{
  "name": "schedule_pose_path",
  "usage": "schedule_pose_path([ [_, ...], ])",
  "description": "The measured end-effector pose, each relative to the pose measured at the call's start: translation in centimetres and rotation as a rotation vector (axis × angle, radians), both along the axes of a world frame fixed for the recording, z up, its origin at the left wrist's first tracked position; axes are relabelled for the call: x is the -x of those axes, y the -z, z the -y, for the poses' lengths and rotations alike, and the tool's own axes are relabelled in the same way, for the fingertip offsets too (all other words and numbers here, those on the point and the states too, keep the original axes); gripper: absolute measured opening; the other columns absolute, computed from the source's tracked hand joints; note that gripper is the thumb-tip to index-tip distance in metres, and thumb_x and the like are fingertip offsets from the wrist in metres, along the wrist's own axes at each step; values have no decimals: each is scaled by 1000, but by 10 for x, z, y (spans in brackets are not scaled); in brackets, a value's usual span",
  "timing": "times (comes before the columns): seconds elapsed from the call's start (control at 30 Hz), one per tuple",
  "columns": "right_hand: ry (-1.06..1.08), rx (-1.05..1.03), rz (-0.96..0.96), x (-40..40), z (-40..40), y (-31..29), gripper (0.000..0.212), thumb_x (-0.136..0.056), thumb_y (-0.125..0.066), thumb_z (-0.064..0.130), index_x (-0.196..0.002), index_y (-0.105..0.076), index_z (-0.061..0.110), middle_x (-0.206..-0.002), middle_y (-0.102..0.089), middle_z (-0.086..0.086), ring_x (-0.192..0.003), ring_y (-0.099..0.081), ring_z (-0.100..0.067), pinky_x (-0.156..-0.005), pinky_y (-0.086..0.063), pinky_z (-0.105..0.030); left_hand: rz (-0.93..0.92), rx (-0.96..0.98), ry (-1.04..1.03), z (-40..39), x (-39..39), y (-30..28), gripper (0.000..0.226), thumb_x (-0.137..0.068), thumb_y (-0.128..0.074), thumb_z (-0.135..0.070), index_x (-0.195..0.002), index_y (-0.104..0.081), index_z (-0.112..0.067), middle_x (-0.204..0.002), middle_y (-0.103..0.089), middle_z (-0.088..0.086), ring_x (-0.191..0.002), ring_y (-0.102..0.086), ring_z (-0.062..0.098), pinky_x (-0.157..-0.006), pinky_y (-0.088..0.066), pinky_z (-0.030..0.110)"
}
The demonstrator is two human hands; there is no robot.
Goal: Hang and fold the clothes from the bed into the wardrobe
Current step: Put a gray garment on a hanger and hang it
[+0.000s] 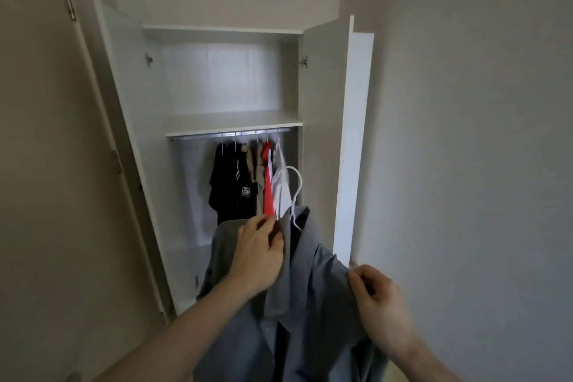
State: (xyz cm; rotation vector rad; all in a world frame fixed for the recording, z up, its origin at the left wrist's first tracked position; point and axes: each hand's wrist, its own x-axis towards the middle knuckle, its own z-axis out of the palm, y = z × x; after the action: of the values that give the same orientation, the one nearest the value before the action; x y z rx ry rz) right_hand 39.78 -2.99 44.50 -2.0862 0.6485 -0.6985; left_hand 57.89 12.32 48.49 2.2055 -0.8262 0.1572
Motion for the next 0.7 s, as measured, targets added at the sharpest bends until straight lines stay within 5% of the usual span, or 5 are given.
schedule_pose_path([
  [0.1,-69,-20,-12,-40,11,5,26,-103,-57,32,-80,-67,23,-77,-69,3,-74,-66,-10,-74,-56,-34,-253,136,57,18,-22,4,62,-105,-52,-35,-161,-28,-27,-163,-20,-9,-141,-34,5,-114,-19,20],
  [0.2,-123,-20,-43,-72,30,4,27,-105,-53,32,-84,-66,22,-76,-66,3,-79,-63,-4,-69,-49,-13,-369,186,15,46,-44,8,73,-97,-63,-41,-160,-28,-28,-166,-12,-6,-150,-28,20,-117,-18,28],
  [0.37,-217,41,-19,-122,79,-4,26,-107,-50,27,-82,-60,24,-65,-58,9,-76,-59,6,-67,-42,-7,-619,337,-2,102,-74,17,113,-59,-74,-71,-153,-41,-18,-150,-47,3,-137,-50,22,-119,-38,46],
  [0.57,-459,-16,-13,-204,112,15,24,-109,-47,26,-86,-56,24,-77,-61,11,-76,-59,-8,-69,-48,-21,-541,312,-88,142,-135,26,56,-82,-80,-50,-129,-63,-24,-119,-71,-9,-112,-66,8,-96,-52,24],
  [0.7,-595,-26,-85,-257,118,29,21,-109,-43,34,-93,-55,30,-82,-62,16,-83,-61,-4,-73,-47,-15,-430,175,-249,134,-196,35,33,-95,-66,-46,-76,-64,-19,-72,-66,-4,-71,-66,12,-58,-43,18],
])
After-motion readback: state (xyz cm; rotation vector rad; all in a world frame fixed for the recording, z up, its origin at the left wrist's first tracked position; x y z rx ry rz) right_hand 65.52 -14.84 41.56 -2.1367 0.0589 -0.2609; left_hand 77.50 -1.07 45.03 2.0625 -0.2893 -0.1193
